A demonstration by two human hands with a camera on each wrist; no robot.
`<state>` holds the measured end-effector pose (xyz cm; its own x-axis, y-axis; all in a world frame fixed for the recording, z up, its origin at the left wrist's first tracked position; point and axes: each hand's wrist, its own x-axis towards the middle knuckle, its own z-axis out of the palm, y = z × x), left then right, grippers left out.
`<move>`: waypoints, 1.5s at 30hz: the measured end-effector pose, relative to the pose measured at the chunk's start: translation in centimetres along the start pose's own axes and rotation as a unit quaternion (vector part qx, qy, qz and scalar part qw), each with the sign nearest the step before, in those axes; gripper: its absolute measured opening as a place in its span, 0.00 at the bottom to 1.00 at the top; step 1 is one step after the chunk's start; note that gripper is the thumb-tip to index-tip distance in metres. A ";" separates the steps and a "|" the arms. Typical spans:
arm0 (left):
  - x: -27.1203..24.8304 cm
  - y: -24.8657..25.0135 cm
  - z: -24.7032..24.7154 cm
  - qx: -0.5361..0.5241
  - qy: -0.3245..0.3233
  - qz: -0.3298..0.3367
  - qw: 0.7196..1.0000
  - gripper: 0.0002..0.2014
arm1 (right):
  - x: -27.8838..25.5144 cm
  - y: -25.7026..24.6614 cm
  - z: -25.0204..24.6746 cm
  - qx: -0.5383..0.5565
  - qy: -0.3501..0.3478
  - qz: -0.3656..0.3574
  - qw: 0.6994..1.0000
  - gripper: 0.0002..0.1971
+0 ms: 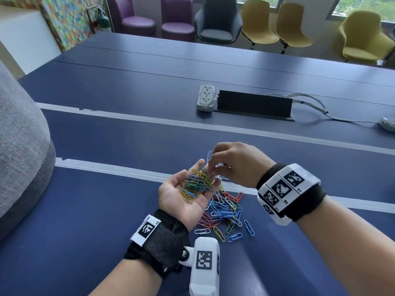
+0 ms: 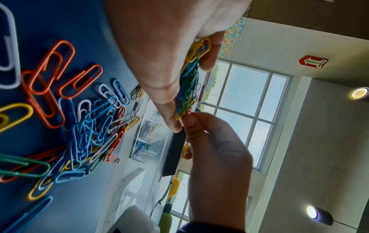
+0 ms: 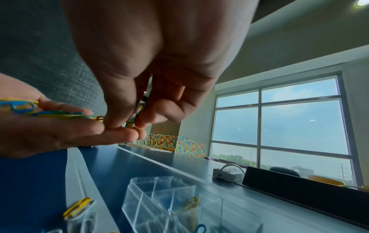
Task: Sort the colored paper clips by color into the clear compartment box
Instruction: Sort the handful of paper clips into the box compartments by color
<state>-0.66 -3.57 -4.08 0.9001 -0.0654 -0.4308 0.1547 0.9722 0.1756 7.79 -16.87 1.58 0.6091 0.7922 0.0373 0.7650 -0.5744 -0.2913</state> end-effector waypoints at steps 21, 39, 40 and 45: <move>0.2 -0.4 0.2 0.026 -0.035 0.012 0.999 0.23 | 1.9 -3.2 -1.1 -0.064 -0.084 0.068 0.992 0.10; -0.3 -0.3 0.2 0.008 -0.011 0.006 1.000 0.24 | 1.9 -3.4 -0.6 0.084 0.002 0.069 0.994 0.04; -0.3 -0.3 0.2 0.010 -0.011 0.007 1.000 0.25 | 1.8 -3.4 -0.6 0.090 0.005 0.070 0.993 0.04; -0.2 -0.2 0.2 0.011 -0.013 0.014 1.000 0.23 | 1.8 -3.0 -0.5 0.123 -0.006 0.081 0.989 0.06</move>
<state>-0.83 -3.84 -3.85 0.9140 -0.0447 -0.4033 0.1383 0.9687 0.2062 6.67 -13.85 3.00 0.7154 0.6976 -0.0392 0.5830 -0.6269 -0.5168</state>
